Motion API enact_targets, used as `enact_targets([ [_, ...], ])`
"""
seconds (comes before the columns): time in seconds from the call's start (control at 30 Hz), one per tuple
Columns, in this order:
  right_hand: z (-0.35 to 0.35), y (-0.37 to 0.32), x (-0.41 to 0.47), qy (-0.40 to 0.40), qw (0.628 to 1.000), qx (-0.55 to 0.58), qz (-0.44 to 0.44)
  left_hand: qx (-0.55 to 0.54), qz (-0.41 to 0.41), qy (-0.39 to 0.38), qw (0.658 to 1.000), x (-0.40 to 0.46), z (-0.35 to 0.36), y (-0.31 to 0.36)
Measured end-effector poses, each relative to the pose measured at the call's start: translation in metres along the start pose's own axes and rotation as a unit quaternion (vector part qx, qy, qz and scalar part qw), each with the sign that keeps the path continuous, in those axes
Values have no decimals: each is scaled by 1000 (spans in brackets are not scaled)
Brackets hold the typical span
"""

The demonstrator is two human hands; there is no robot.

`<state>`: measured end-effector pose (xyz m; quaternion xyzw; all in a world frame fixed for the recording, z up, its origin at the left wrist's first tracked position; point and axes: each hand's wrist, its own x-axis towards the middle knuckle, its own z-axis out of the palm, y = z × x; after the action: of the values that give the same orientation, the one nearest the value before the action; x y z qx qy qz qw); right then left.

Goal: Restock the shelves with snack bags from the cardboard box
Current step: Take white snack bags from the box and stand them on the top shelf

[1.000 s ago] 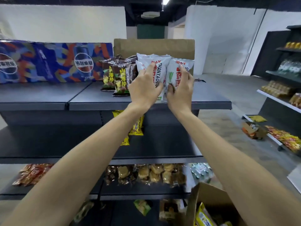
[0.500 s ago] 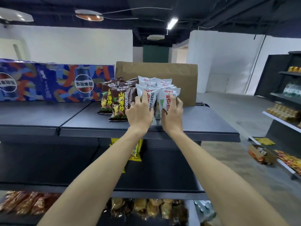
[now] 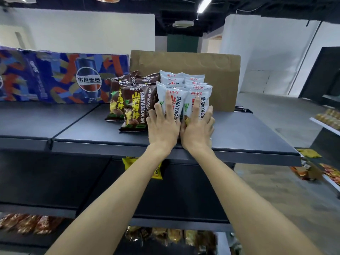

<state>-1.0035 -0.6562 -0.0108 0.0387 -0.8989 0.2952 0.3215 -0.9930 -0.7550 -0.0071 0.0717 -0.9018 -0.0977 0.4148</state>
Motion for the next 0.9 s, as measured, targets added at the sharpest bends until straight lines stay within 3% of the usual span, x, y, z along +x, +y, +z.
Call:
enact_targets([
  [0.33,-45,-19,-25,-22,998,-56,-12,2,1,-29,1000,-19,-45,3],
  [0.63,-86,4,-82,-65,993,-103,1,-41,108,-65,991,-86,-82,21],
  [0.9,-120,77,-138,-97,982,-159,-2,-74,184,-178,964,-153,-73,58],
])
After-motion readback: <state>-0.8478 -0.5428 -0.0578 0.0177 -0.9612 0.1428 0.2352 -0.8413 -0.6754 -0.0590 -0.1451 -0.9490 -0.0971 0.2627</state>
